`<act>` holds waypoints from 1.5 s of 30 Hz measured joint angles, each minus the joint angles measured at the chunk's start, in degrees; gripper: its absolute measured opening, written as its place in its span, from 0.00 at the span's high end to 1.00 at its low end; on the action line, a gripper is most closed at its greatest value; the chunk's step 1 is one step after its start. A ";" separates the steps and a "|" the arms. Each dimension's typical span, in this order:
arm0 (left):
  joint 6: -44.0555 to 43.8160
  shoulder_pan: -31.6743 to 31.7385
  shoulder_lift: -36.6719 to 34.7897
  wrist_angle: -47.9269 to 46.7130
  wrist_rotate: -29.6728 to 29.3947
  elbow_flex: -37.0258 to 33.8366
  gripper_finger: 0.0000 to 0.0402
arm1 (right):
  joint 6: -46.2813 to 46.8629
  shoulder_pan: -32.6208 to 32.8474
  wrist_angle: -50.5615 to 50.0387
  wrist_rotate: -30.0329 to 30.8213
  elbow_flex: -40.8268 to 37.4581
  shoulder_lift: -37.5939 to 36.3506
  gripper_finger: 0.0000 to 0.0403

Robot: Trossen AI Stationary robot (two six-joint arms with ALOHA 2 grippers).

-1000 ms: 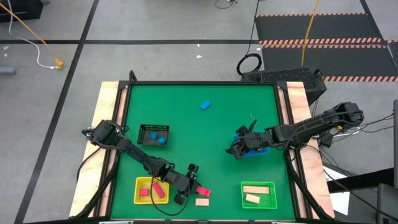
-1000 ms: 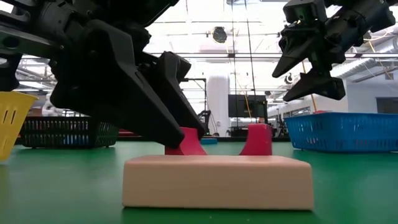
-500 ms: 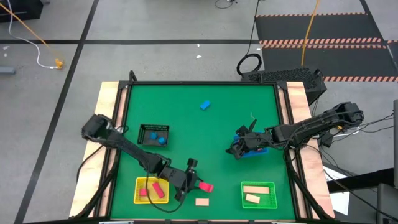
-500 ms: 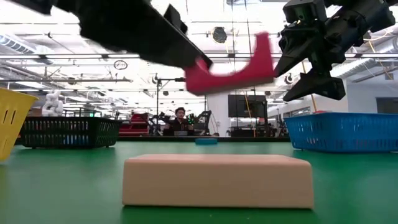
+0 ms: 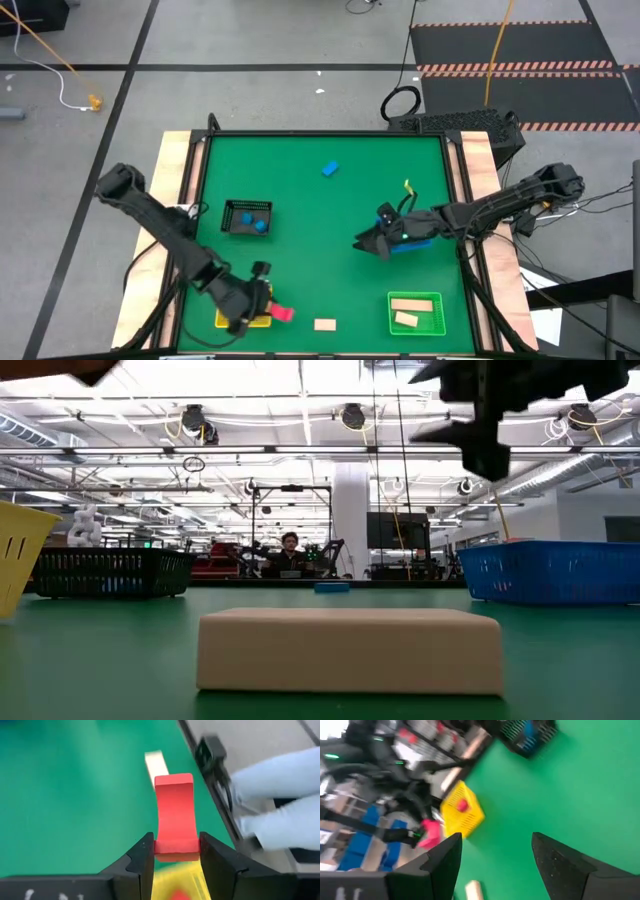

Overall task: Sort & place blocks by color
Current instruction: Put the red block into the yellow bin, then put the brown block into the green bin

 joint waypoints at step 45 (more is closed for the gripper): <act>-30.58 -11.19 -1.81 -20.65 -17.06 -0.10 0.53 | -22.76 16.83 2.54 14.57 27.21 31.90 0.42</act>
